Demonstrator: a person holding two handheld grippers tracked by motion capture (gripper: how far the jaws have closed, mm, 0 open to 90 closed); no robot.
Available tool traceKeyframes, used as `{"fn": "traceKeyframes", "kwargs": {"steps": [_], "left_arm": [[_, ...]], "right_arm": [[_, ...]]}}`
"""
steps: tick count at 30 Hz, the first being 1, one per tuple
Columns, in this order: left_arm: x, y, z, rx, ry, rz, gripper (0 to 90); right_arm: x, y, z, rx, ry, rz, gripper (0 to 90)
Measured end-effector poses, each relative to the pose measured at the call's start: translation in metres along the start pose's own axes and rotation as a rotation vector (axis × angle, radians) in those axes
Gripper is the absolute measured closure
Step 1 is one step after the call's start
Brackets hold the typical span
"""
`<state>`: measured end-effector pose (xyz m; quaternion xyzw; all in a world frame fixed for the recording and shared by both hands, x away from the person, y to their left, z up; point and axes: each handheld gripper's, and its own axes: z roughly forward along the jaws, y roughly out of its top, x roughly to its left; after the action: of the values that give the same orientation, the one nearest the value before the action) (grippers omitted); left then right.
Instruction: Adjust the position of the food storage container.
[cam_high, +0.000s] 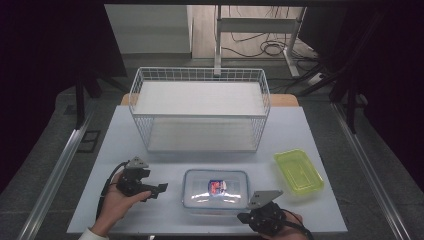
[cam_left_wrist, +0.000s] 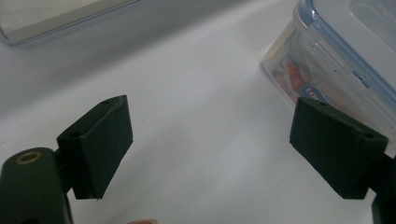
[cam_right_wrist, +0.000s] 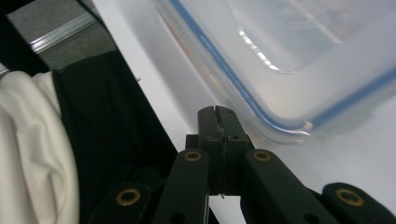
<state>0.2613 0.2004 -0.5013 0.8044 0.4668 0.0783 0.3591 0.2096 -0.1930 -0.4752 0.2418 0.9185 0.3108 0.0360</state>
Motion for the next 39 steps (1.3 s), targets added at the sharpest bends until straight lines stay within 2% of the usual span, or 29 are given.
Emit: {"fn": "traceKeyframes", "kwargs": {"steps": [1,6,9,11,15,18,21,22,23,24,28,30,31,34,39], "left_arm": [[0.0,0.0,0.0,0.0,0.0,0.0,13.1],[0.0,-0.001,0.0,-0.003,0.003,-0.004,13.1],[0.0,-0.001,0.0,-0.001,0.005,-0.001,13.1],[0.0,-0.001,0.0,-0.001,0.004,-0.001,13.0],[0.0,-0.001,0.002,0.003,0.007,0.0,13.0],[-0.002,-0.001,0.002,0.002,0.005,-0.002,13.0],[-0.004,-0.001,-0.001,-0.015,-0.002,-0.01,12.6],[-0.005,0.0,-0.003,-0.025,-0.018,-0.02,12.4],[-0.005,0.001,-0.004,-0.033,-0.031,-0.03,12.1],[-0.006,0.003,-0.004,-0.041,-0.041,-0.037,11.7],[-0.01,0.007,-0.009,-0.064,-0.067,-0.062,11.2],[-0.012,0.007,-0.011,-0.071,-0.073,-0.071,11.7],[-0.012,0.007,-0.012,-0.072,-0.077,-0.075,11.7],[-0.013,0.005,-0.015,-0.071,-0.071,-0.077,11.9],[-0.013,0.006,-0.016,-0.064,-0.078,-0.092,13.5]], "right_arm": [[0.0,0.001,0.003,0.004,0.012,-0.007,89.2],[-0.001,0.004,0.013,0.023,0.008,-0.023,89.2],[-0.002,0.006,0.019,0.037,-0.011,-0.036,89.2],[-0.003,0.006,0.019,0.035,-0.02,-0.04,89.2],[-0.007,0.004,0.017,0.019,-0.028,-0.017,89.2],[-0.006,0.005,0.017,0.013,-0.005,-0.02,89.2],[-0.002,0.006,0.003,-0.033,0.011,-0.024,89.1],[-0.002,0.006,-0.002,-0.052,0.012,-0.016,89.0],[-0.004,0.007,-0.012,-0.093,0.001,0.002,88.7],[-0.008,0.007,-0.019,-0.127,-0.012,0.029,83.9],[-0.027,0.012,-0.037,-0.239,-0.081,0.154,46.4],[-0.039,0.016,-0.04,-0.268,-0.08,0.224,29.7],[-0.039,0.016,-0.04,-0.268,-0.08,0.224,29.7],[-0.045,0.017,-0.038,-0.254,-0.098,0.231,22.5],[-0.051,0.019,-0.036,-0.252,-0.103,0.248,19.4]]}}
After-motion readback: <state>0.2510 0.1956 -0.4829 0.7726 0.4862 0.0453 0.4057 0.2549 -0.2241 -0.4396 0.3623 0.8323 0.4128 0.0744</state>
